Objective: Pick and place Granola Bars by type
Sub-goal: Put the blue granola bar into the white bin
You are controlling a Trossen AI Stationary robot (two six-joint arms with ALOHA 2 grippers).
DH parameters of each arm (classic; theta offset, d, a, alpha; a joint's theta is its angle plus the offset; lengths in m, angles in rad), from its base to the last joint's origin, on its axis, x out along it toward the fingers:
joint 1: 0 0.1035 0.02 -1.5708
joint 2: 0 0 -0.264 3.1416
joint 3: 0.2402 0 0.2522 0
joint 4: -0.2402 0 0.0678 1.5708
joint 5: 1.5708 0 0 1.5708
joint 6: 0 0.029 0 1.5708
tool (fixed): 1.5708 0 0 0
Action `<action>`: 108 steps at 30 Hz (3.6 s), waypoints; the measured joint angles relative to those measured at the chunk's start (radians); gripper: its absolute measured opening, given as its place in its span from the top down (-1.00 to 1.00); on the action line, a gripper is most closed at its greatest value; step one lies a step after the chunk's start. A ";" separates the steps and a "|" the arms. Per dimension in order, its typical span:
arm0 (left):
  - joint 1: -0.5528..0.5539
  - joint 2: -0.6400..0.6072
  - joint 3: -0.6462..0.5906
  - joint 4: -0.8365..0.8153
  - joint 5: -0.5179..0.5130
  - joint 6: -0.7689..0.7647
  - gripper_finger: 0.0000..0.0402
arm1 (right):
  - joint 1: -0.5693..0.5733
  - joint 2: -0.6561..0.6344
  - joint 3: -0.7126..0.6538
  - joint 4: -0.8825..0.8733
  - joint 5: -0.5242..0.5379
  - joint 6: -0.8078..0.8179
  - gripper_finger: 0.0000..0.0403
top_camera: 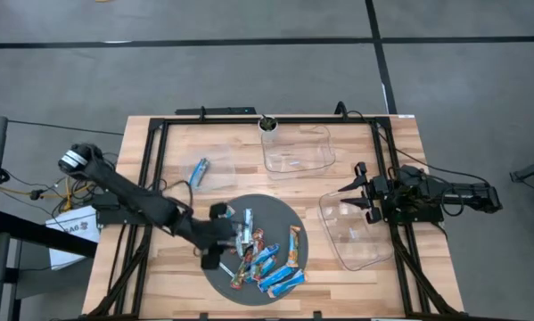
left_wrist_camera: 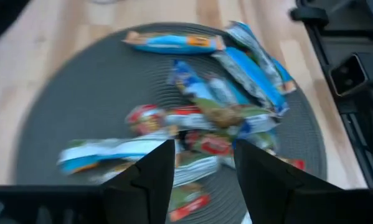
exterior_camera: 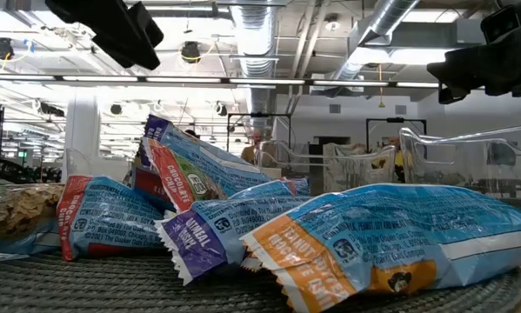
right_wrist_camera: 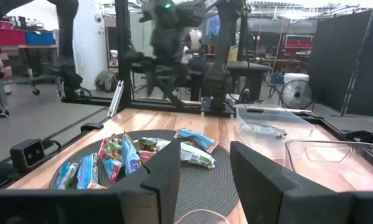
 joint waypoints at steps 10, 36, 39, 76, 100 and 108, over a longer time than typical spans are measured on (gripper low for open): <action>-0.069 0.282 0.328 -0.148 -0.061 -0.004 0.22 | 0.000 0.000 0.000 0.000 0.000 0.000 0.34; -0.016 0.727 0.827 -0.613 -0.058 -0.302 0.22 | 0.000 0.000 0.000 0.000 0.000 0.000 0.33; 0.000 0.734 0.827 -0.614 -0.042 -0.301 0.22 | 0.000 0.000 0.000 0.000 0.000 0.000 0.34; 0.031 0.796 0.826 -0.637 0.055 -0.242 0.96 | 0.000 0.000 0.000 0.000 0.000 0.000 0.33; 0.066 0.719 1.124 -1.277 -0.277 -0.581 1.00 | 0.000 0.000 0.000 0.000 0.000 0.000 0.34; 0.182 0.647 1.124 -1.275 -0.369 -0.561 1.00 | 0.000 0.000 0.000 0.000 0.000 0.000 0.34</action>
